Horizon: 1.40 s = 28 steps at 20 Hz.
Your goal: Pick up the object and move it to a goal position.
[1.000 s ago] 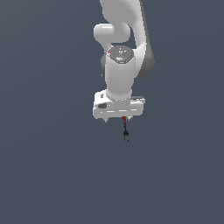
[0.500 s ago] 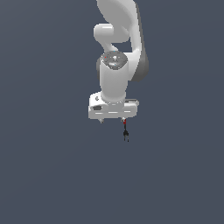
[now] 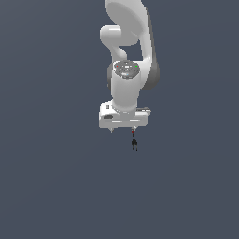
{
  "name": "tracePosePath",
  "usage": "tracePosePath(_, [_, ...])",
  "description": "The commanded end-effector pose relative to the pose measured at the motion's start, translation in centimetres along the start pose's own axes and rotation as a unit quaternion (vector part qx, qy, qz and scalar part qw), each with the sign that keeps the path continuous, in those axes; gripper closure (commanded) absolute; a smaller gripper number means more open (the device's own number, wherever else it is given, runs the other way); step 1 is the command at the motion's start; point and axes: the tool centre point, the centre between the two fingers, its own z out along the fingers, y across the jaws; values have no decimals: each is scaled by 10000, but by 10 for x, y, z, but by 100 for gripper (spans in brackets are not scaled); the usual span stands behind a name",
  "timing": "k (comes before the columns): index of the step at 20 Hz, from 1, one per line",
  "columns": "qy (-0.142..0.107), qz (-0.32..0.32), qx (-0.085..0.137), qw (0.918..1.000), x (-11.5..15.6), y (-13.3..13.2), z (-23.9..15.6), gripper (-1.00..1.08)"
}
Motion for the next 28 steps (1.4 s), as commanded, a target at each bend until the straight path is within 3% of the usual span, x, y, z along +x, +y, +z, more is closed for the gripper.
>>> tracePosePath(1, [-6,29,11,10000,-5,-9,12,-92])
tracePosePath(14, [-32,256,78,9996,-50,-64,85,-92])
tracePosePath(28, [-42,285,86,9995,-58,-72,105,-92])
